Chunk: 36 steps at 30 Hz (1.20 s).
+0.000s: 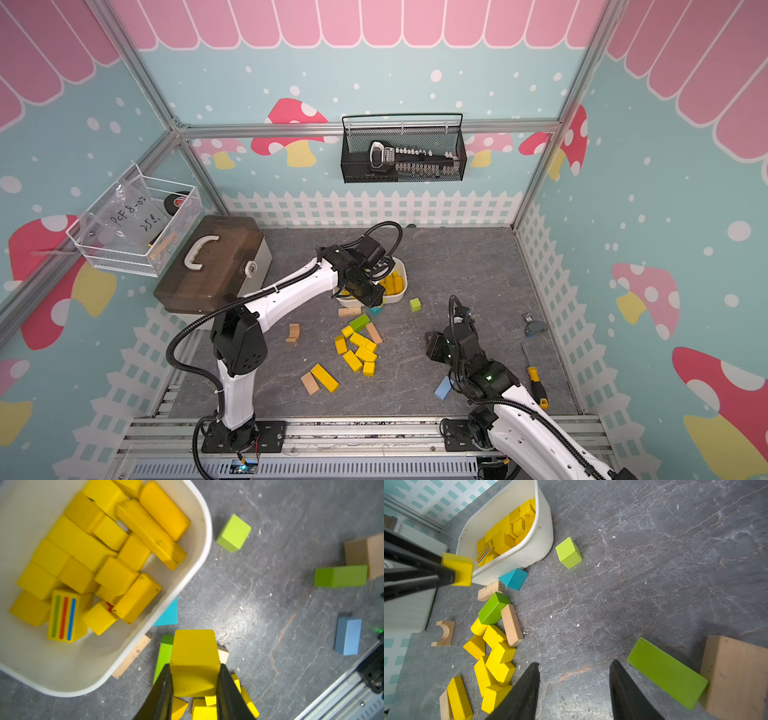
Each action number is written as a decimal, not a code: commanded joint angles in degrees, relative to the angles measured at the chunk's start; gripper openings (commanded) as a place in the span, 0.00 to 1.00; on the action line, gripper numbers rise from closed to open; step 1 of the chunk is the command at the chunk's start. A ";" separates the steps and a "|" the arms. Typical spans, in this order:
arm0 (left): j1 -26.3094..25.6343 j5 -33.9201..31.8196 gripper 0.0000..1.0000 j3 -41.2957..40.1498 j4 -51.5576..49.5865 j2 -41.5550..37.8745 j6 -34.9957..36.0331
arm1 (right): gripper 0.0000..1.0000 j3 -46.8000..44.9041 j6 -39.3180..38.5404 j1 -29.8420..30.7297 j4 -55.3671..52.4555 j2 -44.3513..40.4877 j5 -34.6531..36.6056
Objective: Pick out the yellow building blocks
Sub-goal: Pick up the building block from the center of the board, then place the building block in the storage box.
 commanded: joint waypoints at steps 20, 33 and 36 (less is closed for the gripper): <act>15.43 19.25 0.28 2.25 5.92 5.67 -12.94 | 0.55 -0.44 0.72 -0.61 -0.43 0.13 0.94; 10.05 17.77 0.29 31.73 -4.08 23.01 -15.86 | 0.56 -1.66 1.09 -0.83 -0.90 -4.14 1.91; 9.43 18.26 0.31 35.71 -4.71 26.49 -17.28 | 0.57 -2.29 1.18 -0.90 -1.51 -6.35 2.35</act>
